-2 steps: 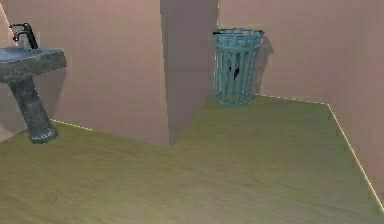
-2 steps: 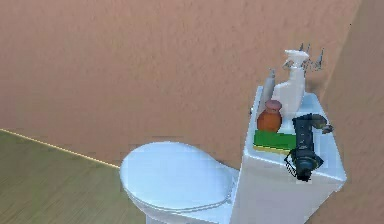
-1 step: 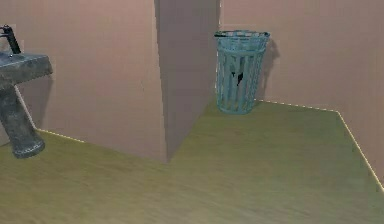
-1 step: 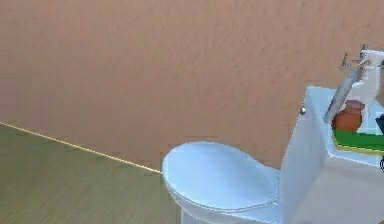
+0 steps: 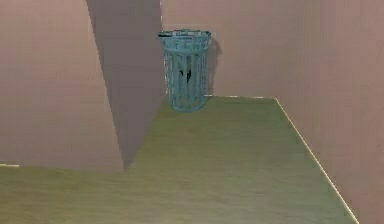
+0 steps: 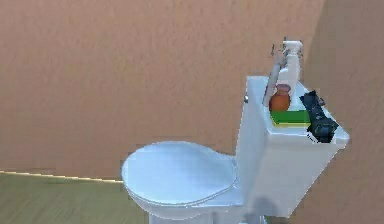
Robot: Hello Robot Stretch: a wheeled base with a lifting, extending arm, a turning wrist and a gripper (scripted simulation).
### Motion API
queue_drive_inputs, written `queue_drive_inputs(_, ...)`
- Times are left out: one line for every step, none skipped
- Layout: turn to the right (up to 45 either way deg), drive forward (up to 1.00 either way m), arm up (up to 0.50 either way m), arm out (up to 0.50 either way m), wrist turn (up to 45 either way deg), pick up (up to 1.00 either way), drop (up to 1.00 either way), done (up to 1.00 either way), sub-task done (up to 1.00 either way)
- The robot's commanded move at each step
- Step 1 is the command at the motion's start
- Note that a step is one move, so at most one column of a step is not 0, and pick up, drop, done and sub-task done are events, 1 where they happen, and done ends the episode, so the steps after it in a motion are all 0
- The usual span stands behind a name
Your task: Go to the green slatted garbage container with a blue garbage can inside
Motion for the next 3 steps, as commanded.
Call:
queue_drive_inputs(0.0,1.00,0.00,0.00,0.0,0.00,0.00,0.00,0.00)
queue_drive_inputs(0.0,0.80,0.00,0.00,0.0,0.00,0.00,0.00,0.00)
queue_drive_inputs(0.0,0.00,0.00,0.00,0.0,0.00,0.00,1.00,0.00)
